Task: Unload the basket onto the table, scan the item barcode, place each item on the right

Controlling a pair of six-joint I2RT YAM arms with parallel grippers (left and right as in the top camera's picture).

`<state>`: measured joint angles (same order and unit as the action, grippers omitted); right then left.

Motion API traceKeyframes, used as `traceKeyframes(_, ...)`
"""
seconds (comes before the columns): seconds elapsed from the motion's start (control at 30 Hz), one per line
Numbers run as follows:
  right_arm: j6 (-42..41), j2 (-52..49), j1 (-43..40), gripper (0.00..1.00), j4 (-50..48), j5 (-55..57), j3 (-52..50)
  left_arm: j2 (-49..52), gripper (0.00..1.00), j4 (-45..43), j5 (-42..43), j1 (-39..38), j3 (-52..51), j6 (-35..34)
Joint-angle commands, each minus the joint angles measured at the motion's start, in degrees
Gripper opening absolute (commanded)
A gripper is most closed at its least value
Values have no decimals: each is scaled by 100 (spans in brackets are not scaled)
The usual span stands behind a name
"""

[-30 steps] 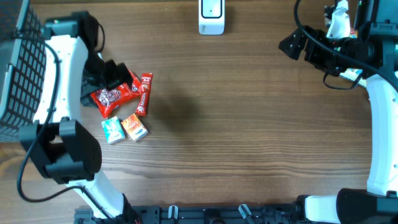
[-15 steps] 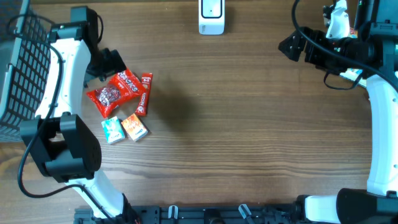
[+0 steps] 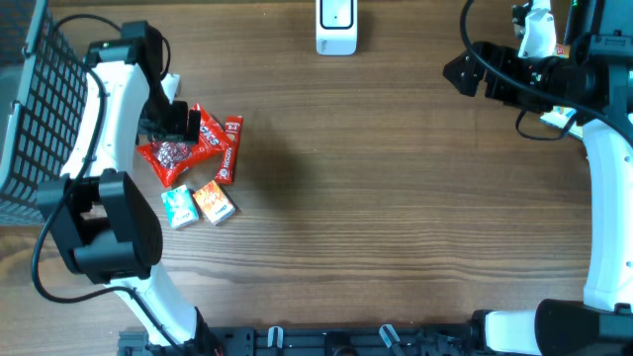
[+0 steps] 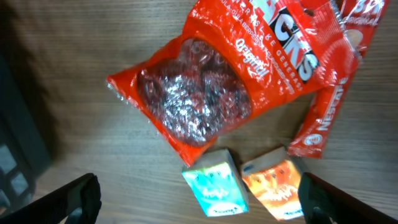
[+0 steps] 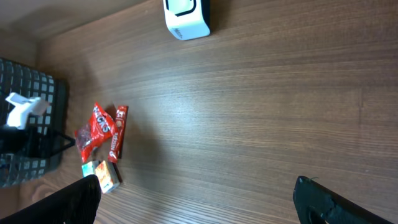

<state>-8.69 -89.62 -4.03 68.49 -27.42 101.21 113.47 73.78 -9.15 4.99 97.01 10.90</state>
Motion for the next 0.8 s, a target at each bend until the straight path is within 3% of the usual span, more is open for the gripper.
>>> traceKeyframes(0.0,122,-28,33,100,-46,-74,-42,81,100,-306,-35,39,-426,588)
traceKeyframes(0.13,122,-28,33,100,-52,-74,-42,83,99,-728,-35,39,-935,1016)
traceKeyframes(0.27,122,-28,33,100,-55,-76,-42,83,100,-1379,-37,39,-1429,1008)
traceKeyframes(0.5,101,-48,59,100,-66,-238,-42,81,100,-2090,76,37,-1665,197)
traceKeyframes(0.6,22,-131,186,100,-118,-251,-44,79,100,-2199,737,46,-1587,-223)
traceKeyframes(0.77,-201,-476,745,100,-308,-317,-44,-48,100,-2109,1980,55,-1106,-243)
